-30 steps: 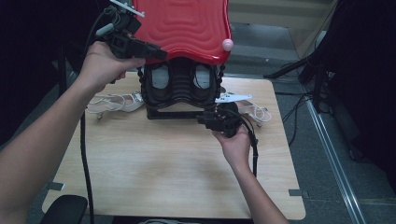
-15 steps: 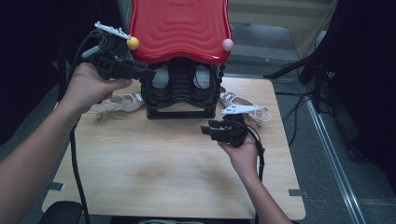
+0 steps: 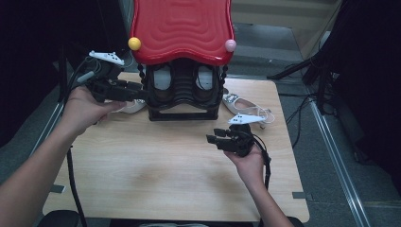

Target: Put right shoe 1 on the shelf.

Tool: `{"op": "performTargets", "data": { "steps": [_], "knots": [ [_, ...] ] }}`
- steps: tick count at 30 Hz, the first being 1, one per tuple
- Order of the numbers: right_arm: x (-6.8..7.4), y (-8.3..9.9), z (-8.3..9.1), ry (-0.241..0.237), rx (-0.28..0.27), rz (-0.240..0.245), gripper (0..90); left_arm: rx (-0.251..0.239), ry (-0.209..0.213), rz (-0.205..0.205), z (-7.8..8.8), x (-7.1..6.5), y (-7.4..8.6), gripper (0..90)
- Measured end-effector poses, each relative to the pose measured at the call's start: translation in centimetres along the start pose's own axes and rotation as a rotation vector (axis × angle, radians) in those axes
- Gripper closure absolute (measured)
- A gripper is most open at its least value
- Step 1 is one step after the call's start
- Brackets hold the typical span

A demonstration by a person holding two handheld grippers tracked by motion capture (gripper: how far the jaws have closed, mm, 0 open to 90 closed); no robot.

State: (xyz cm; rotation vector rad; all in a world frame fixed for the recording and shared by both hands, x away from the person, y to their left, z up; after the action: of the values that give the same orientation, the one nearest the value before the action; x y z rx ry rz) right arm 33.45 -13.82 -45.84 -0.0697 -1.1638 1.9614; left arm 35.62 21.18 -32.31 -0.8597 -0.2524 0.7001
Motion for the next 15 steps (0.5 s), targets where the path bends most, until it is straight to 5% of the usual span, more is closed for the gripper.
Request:
{"op": "performTargets", "data": {
  "steps": [9, 15],
  "knots": [
    [0.2, 0.3, -0.3, -0.009, -0.008, 0.02, 55.9, -0.019, -0.014, 0.022, -0.8, 0.4, 3.3, 62.0],
    [0.2, 0.5, -0.6, -0.013, 0.013, 0.029, 54.0, -0.014, -0.008, 0.033, -1.9, 0.8, 5.6, 78.5]
  ]
}}
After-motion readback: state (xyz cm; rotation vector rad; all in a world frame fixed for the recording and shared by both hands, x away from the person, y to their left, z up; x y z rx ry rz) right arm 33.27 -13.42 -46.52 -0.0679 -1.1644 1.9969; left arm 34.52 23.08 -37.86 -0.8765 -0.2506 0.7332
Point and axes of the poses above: each handheld gripper's, and its own axes: z roughly backward along the jaws, y roughly out of its underside, x roughly to its left, the point moved 2 cm from there along -z, roughly forward along the jaws, and after that the axes turned 8 degrees about -z, right-handed, at the moved point
